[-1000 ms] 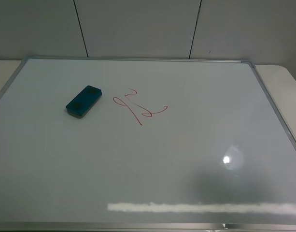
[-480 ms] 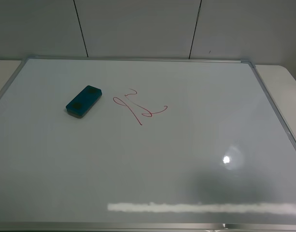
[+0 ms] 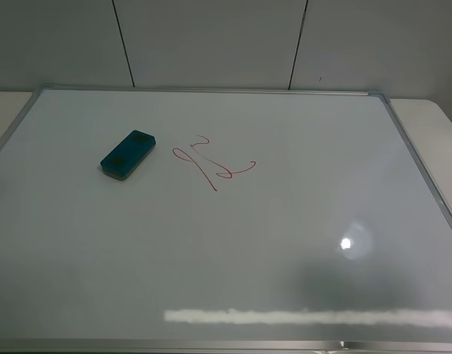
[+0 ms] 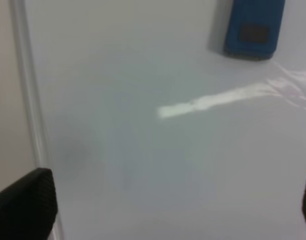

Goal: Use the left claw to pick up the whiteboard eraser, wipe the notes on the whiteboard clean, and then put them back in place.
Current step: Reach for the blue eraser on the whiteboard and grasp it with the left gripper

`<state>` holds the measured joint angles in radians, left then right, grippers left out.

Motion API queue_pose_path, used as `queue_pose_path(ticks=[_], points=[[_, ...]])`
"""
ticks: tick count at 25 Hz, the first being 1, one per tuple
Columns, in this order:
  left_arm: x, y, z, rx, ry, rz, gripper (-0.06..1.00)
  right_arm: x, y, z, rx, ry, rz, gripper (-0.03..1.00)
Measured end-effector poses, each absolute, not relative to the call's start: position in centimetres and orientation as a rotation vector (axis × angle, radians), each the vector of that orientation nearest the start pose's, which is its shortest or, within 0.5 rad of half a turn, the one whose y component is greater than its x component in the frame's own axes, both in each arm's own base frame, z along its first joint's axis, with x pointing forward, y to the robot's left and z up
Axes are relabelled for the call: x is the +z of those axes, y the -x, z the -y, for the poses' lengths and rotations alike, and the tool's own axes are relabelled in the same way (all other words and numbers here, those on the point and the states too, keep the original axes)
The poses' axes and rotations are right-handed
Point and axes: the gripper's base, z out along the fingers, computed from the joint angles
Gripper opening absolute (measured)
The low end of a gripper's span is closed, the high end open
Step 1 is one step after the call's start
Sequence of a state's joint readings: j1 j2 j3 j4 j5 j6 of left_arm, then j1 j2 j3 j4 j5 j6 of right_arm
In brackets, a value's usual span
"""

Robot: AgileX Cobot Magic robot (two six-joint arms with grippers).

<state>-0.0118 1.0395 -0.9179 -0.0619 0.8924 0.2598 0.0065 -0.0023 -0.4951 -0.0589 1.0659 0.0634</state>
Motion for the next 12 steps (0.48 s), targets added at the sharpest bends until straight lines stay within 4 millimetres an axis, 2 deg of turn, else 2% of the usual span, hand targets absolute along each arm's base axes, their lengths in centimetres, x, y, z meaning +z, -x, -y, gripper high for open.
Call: queue_pose_path(ticks=[6,10,12], points=[[29.7,-25.6,1.4,-0.062,-0.373,-2.506,0.99,27.6,0.5,0.5,-0.027,-0.061,-2.050,0.99],[27.8,-28.6,2.1,-0.128,-0.423,-2.548,0.99,27.6,0.5,0.5,-0.027,-0.061,-2.050,0.99],[27.1,-30.1,3.0,-0.138,-0.488,-2.555,0.99,27.6,0.5,0.5,-0.027,-0.061,-2.050,0.99]])
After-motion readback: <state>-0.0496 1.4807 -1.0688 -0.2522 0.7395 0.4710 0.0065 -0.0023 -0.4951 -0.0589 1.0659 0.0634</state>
